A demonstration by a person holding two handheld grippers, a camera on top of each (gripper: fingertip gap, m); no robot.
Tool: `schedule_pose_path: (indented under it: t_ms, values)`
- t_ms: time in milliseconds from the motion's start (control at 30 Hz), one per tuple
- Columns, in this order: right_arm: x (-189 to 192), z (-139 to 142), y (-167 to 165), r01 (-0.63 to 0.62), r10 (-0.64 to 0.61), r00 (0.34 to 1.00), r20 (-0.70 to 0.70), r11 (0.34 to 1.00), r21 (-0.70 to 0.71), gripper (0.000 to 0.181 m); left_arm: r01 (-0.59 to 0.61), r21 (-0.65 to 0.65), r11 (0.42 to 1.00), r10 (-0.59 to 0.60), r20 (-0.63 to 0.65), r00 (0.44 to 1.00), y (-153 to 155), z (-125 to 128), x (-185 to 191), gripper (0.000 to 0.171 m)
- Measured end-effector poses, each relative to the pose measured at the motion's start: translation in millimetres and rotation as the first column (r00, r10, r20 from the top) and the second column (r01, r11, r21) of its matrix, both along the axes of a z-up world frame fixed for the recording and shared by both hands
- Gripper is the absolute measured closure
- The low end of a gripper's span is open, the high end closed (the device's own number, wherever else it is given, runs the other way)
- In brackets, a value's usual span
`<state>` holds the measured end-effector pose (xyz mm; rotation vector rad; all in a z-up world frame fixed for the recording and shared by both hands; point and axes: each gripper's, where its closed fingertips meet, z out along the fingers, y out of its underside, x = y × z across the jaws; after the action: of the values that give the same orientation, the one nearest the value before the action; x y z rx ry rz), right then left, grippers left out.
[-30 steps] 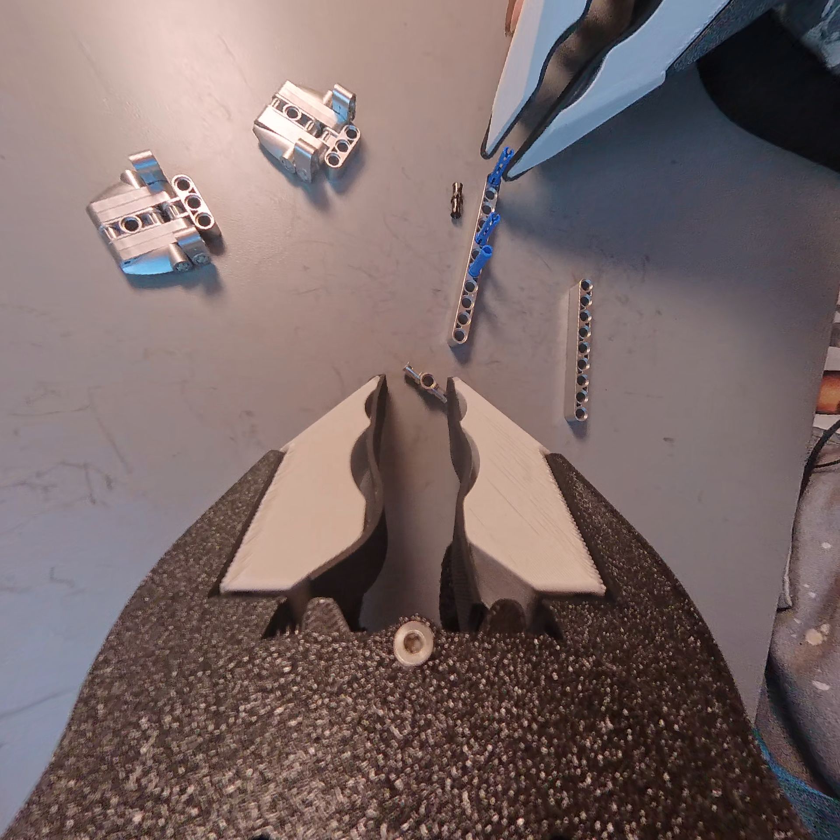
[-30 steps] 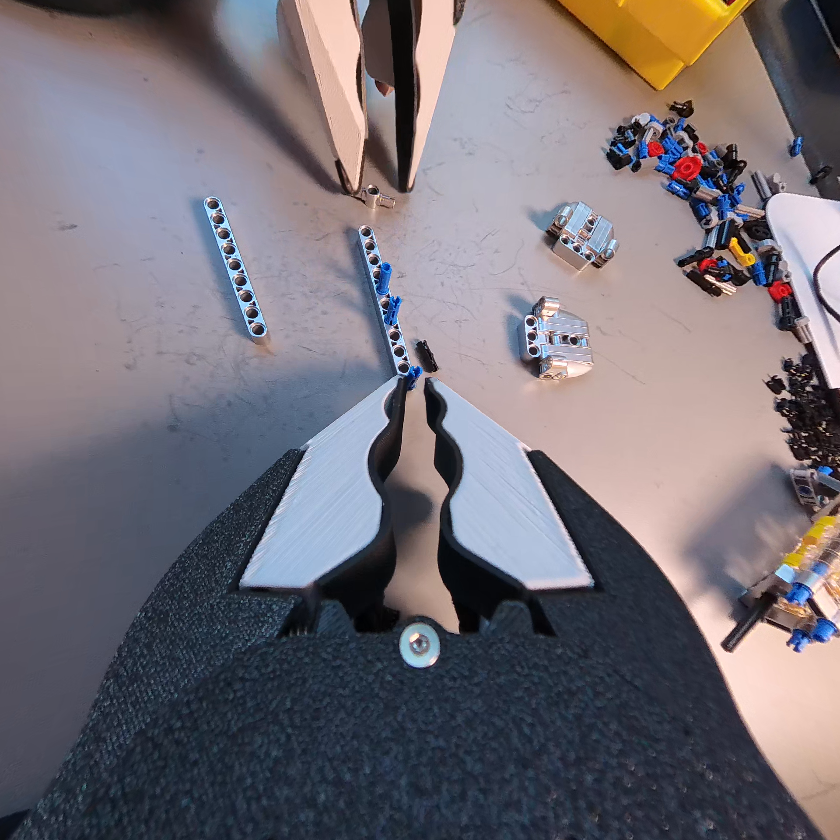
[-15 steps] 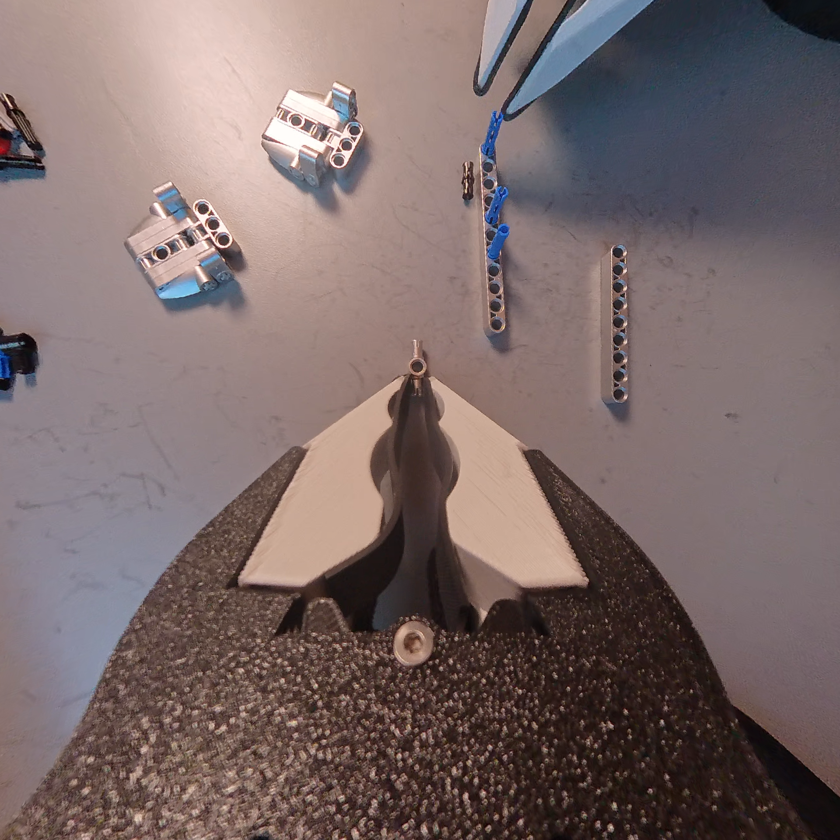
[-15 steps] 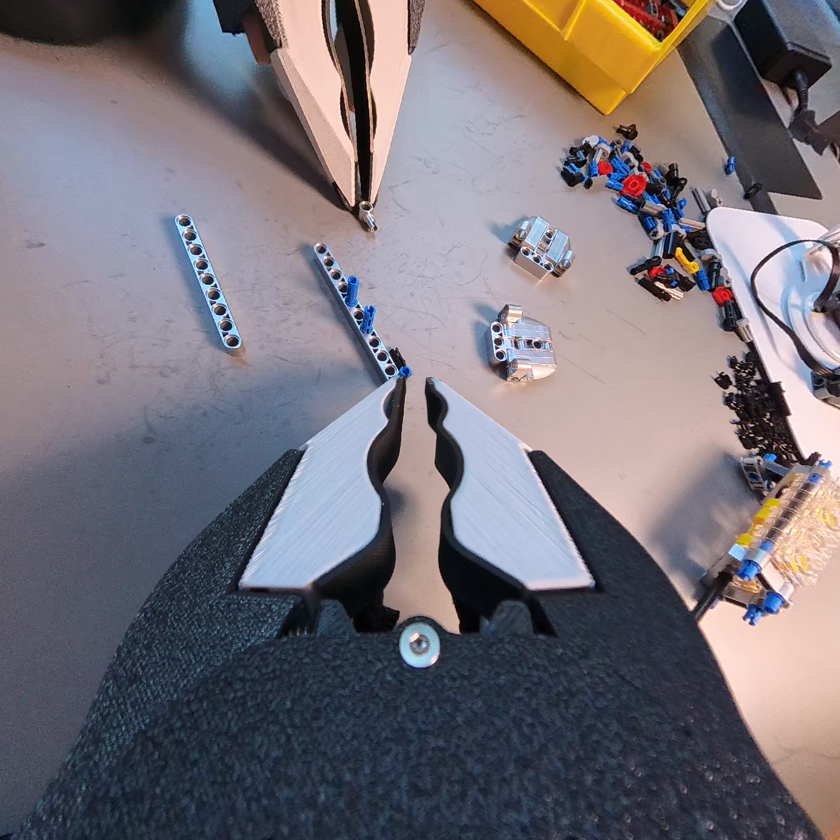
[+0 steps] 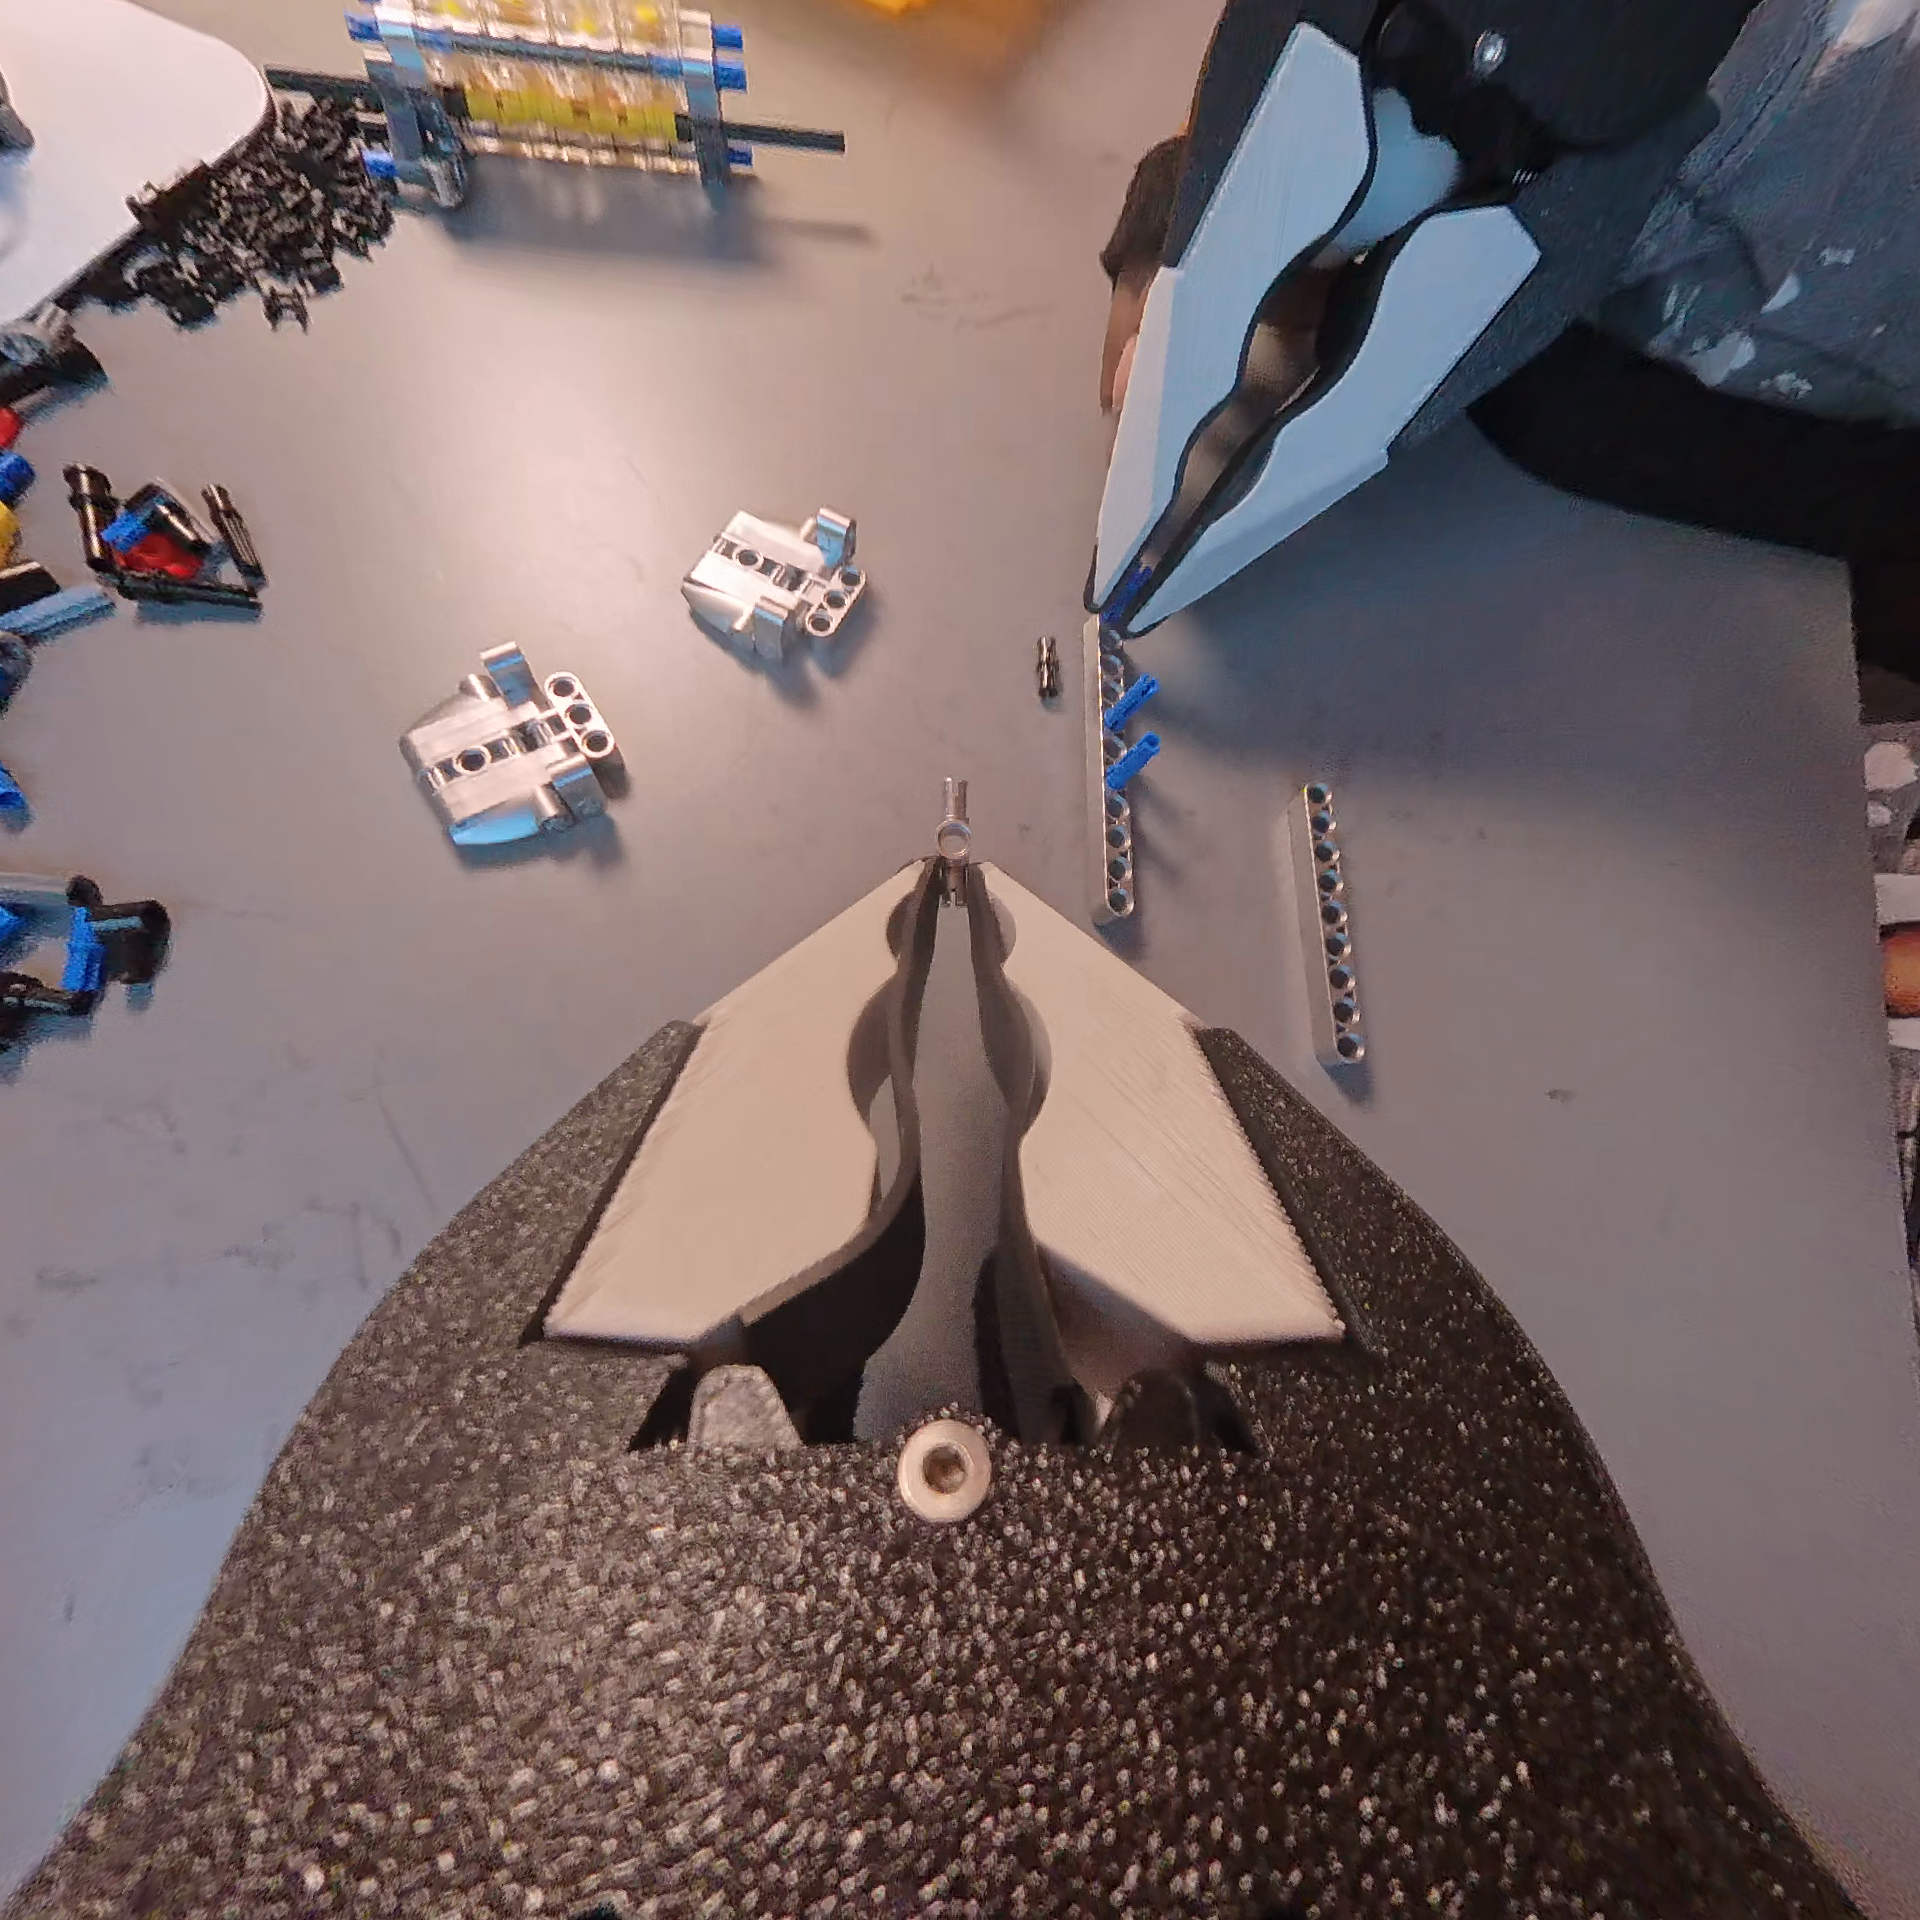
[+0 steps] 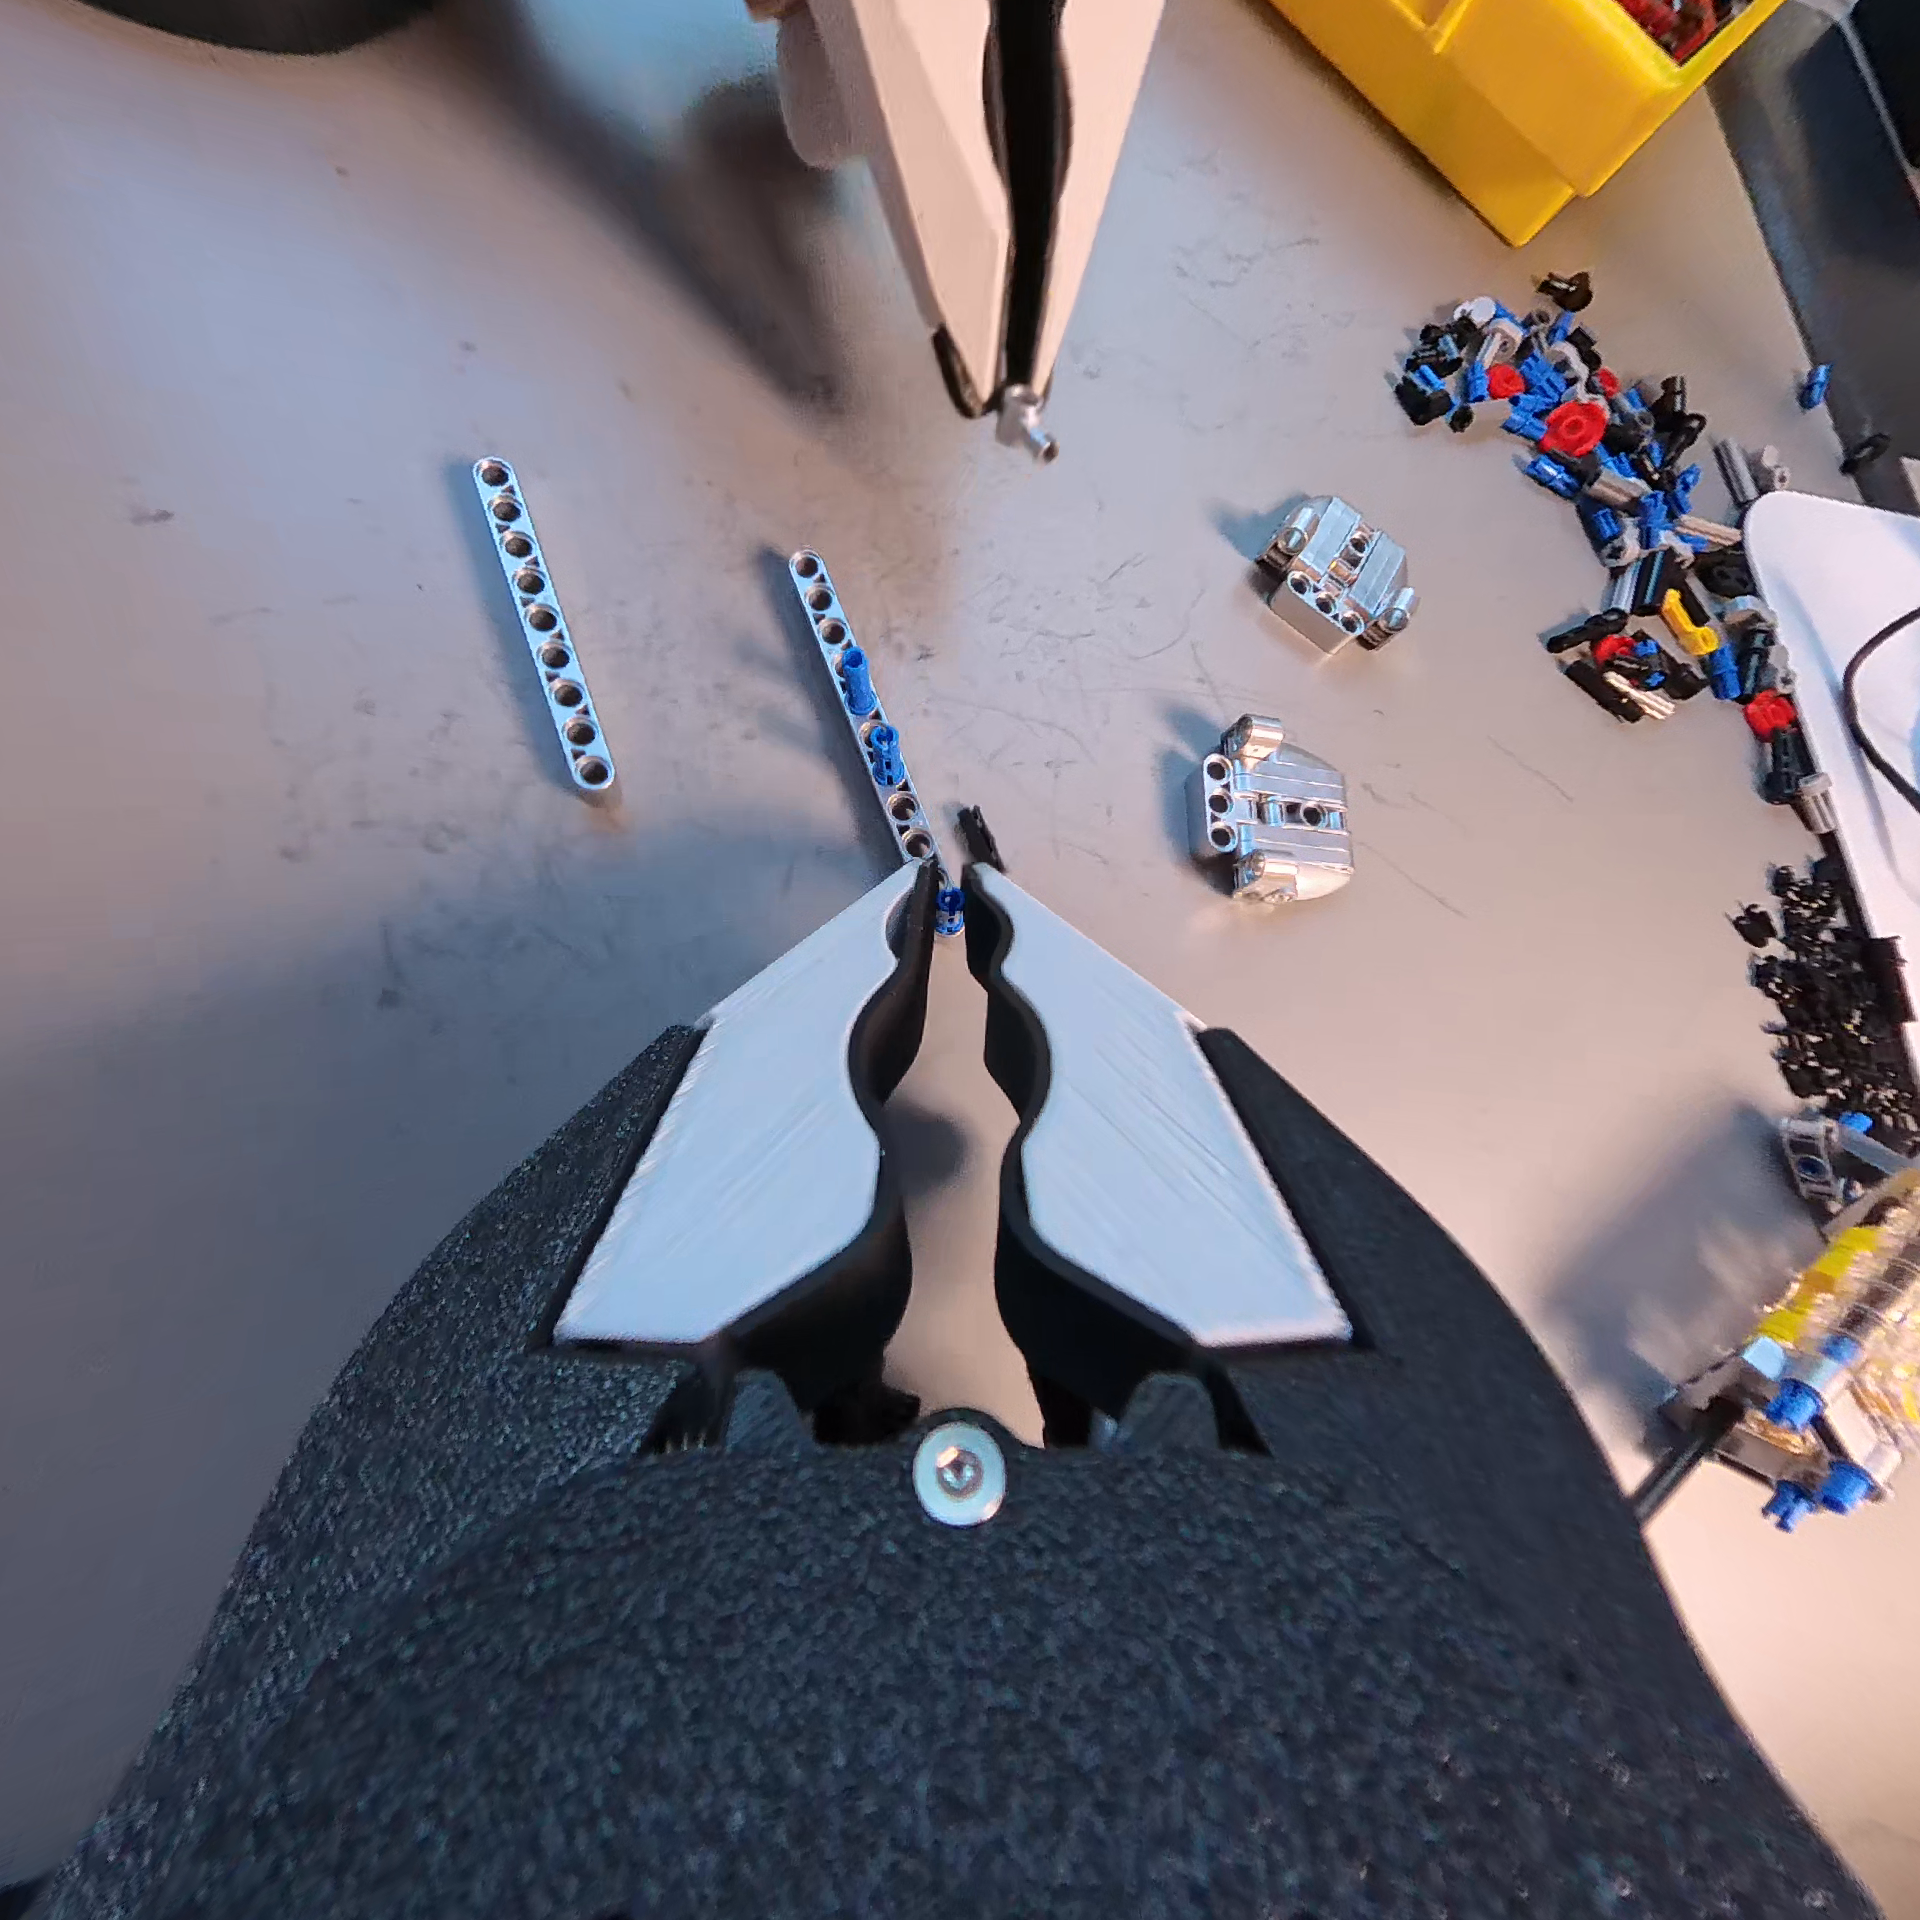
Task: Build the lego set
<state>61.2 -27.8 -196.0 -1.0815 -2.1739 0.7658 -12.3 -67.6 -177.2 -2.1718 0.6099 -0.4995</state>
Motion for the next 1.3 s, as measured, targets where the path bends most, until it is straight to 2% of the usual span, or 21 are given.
schedule_pose_path:
  t_ms: [167,333,400,433,533,600,667,800,967,1300]
  values:
    - [30.1,-1.5,13.8,-0.011,0.015,0.994,0.111,0.999,-0.036,0.178,-0.009,0.082,0.997,-0.001,0.112,0.994,7.4,20.5,9.5,0.168]
    - [45.3,-2.8,43.3,0.071,-0.072,0.987,0.141,0.997,0.006,0.178,-0.016,0.161,0.987,-0.018,0.207,0.978,12.6,39.3,19.9,0.169]
    - [44.4,-3.1,46.0,0.083,-0.083,0.987,0.136,0.997,0.007,0.171,-0.018,0.195,0.981,-0.029,0.232,0.972,13.9,45.4,23.6,0.169]
    - [43.1,-0.6,48.1,0.092,-0.092,0.988,0.123,0.996,0.012,0.16,-0.022,0.211,0.977,-0.03,0.237,0.971,14.8,47.9,24.9,0.169]
    - [30.4,32.8,54.7,0.14,-0.142,0.989,-0.037,0.989,-0.045,0.154,-0.039,0.255,0.966,-0.025,0.244,0.969,17.3,55.3,28.6,0.169]
    - [20.4,62.7,46.9,0.131,-0.156,0.975,-0.162,0.98,-0.152,0.154,-0.041,0.296,0.954,-0.036,0.251,0.967,17.7,62.7,34.3,0.169]
    - [10.6,86.0,26.4,0.067,-0.141,0.958,-0.249,0.957,-0.284,0.156,-0.032,0.338,0.941,-0.055,0.244,0.968,16.7,69.6,42.4,0.169]
    - [-2.9,105.5,-10.6,-0.06,-0.096,0.947,-0.307,0.884,-0.463,0.163,-0.012,0.393,0.919,-0.074,0.202,0.977,14.9,75.3,55.3,0.169]
    - [-9.1,107.6,-23.5,-0.107,-0.082,0.945,-0.317,0.839,-0.534,0.167,0.013,0.41,0.912,-0.095,0.18,0.979,12.6,75.0,63.7,0.169]
    - [-10.6,103.7,-30.7,-0.122,-0.063,0.946,-0.317,0.839,-0.53,0.176,0.047,0.412,0.91,-0.128,0.172,0.977,8.4,75.6,69.7,0.169]
